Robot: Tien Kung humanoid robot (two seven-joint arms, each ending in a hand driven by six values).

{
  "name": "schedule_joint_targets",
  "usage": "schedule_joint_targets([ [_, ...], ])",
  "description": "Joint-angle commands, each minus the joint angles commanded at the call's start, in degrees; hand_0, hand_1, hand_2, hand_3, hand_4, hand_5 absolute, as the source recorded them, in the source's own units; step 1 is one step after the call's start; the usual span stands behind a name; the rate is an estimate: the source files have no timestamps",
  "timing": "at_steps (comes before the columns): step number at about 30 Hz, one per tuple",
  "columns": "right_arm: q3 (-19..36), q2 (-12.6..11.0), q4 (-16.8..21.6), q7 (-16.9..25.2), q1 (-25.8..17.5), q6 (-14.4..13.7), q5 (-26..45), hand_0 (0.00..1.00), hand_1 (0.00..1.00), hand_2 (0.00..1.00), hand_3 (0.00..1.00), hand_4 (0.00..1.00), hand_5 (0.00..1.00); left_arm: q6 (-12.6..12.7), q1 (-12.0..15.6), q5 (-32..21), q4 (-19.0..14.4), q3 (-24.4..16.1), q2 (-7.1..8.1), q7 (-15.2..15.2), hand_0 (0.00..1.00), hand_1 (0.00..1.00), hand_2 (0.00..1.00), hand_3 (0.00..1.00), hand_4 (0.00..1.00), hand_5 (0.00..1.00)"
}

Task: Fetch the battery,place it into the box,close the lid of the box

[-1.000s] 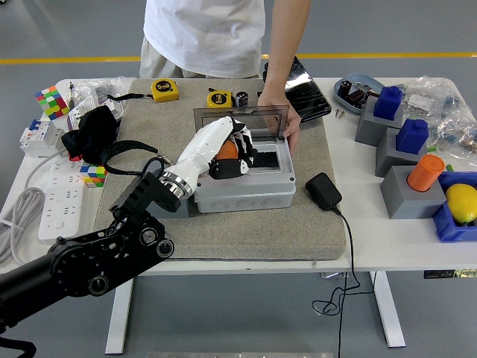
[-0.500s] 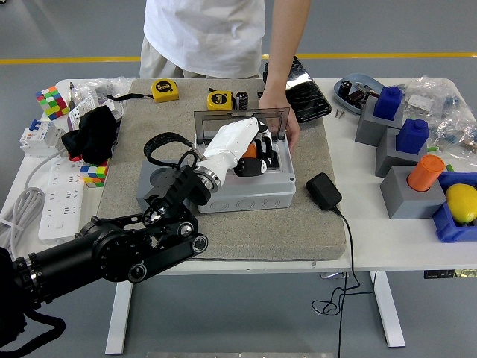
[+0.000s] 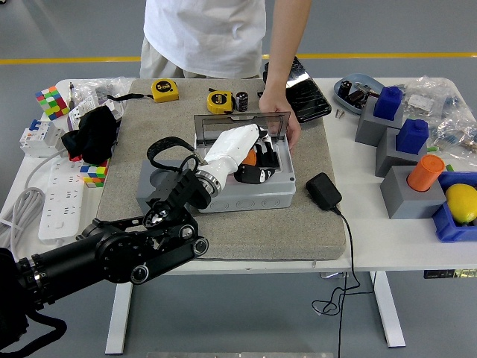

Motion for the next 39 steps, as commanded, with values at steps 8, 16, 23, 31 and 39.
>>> schedule_joint_targets([
  [8,0.08,0.01,0.0,0.01,-0.1,-0.03,0.01,0.624,0.643,0.653,0.59,0.998,0.561,0.07,0.01,-0.23,-0.63,-0.37,0.11,-0.45,0.281,0.412,0.423,0.578,0.924,0.002],
  [16,0.18,0.14,0.01,-0.01,-0.24,-0.01,-0.04,0.624,0.642,0.654,0.59,0.998,0.561,0.15,0.7,-1.46,-2.92,-1.5,0.58,-1.63,0.279,0.408,0.418,0.576,0.931,0.002],
  [23,0.6,0.08,-0.07,-0.01,-0.42,-0.04,-0.15,0.624,0.642,0.654,0.59,0.998,0.561,-1.76,4.85,-0.81,-11.59,-6.9,3.23,0.03,0.283,0.407,0.431,0.525,0.921,0.069],
  [31,1.21,0.0,-0.04,0.02,-0.53,-0.05,-0.47,0.624,0.642,0.654,0.59,0.998,0.561,-4.23,15.86,0.67,-23.42,-15.78,9.72,2.93,0.418,0.66,0.628,0.652,0.917,0.387],
  [39,1.25,-0.25,-0.09,-0.01,-0.89,0.01,-0.57,0.624,0.642,0.655,0.59,0.998,0.56,-5.23,23.33,1.19,-27.5,-21.83,13.47,2.82,0.48,0.68,0.659,0.682,0.914,0.427],
])
